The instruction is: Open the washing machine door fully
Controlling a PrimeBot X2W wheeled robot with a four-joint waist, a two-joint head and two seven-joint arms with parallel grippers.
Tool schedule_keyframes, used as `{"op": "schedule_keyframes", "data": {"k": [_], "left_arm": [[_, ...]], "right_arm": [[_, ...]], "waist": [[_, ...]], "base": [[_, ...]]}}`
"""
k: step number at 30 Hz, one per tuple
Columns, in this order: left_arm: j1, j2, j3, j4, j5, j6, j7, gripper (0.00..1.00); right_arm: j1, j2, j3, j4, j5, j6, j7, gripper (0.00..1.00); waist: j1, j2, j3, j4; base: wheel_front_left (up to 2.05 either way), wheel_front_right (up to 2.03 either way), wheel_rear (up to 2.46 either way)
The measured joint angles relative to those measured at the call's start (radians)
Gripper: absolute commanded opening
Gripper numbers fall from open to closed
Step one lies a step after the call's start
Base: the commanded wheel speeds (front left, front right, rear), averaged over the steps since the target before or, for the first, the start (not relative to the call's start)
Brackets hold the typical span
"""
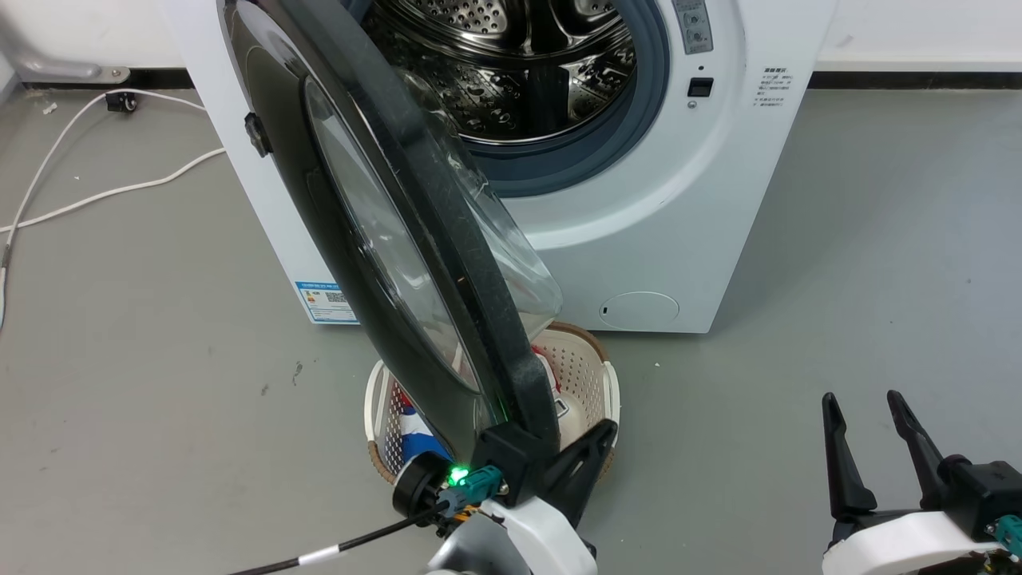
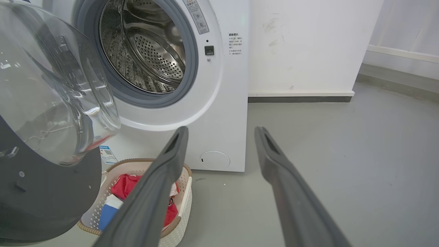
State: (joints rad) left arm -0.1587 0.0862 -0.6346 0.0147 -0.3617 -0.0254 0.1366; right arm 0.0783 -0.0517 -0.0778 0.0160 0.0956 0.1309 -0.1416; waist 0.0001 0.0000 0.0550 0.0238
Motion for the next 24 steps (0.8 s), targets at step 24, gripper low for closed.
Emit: {"op": "schedule_keyframes", "data": {"k": [24], "left_arm": [[0.077, 0.028, 0.026, -0.030, 0.018, 0.071, -0.124, 0.00]], "right_arm": [[-0.019, 0.000, -0.041, 0.021, -0.007, 0.000, 0.001, 1.00]], "waist": [[0.0000, 0.0000, 0.020, 0.092]], "base": [[0.00, 0.00, 0.00]]}}
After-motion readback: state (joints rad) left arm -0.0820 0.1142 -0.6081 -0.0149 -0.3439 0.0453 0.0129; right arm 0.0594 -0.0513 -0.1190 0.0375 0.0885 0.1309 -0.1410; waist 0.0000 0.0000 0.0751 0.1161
